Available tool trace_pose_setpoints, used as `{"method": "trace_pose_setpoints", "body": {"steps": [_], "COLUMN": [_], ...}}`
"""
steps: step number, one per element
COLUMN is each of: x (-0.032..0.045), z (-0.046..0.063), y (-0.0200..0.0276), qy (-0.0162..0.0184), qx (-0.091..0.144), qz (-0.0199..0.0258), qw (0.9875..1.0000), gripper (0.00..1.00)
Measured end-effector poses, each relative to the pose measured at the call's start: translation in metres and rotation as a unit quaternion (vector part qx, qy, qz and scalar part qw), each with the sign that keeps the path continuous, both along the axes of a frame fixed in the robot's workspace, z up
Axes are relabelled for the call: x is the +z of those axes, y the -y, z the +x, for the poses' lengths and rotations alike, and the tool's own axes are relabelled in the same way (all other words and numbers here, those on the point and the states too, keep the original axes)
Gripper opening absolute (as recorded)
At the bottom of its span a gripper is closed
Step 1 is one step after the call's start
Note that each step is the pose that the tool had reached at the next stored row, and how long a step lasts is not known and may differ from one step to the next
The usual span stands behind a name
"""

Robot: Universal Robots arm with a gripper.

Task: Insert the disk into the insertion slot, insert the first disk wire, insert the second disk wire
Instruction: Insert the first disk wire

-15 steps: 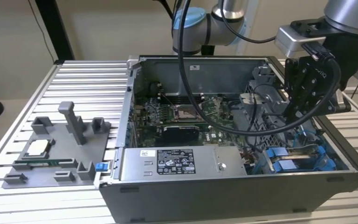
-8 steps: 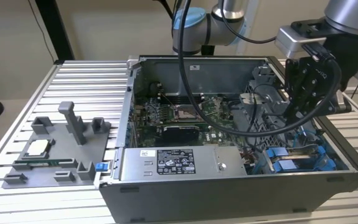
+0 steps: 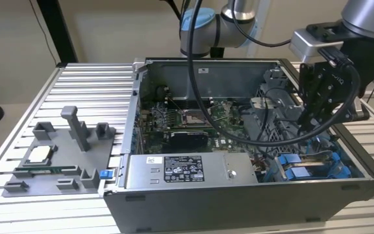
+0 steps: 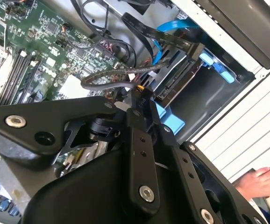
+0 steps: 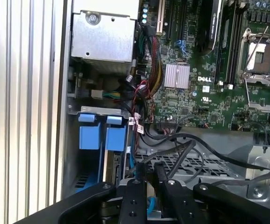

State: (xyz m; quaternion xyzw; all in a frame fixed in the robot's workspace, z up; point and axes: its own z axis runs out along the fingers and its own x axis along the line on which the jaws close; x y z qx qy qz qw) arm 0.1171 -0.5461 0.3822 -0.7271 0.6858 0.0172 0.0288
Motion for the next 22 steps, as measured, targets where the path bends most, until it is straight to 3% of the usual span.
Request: {"method": "trace_pose_setpoints", "body": {"steps": [7,22], "x": [-0.0012,-0.0021], "z": [0.0014,0.0031], "y": [0.0031,0.0051], "qy": [0.0,-0.0002], "qx": [0.0,0.0], "qz": [0.0001,0.0], "qw": [1.0,1.0], "gripper": [0.0,0.0]}}
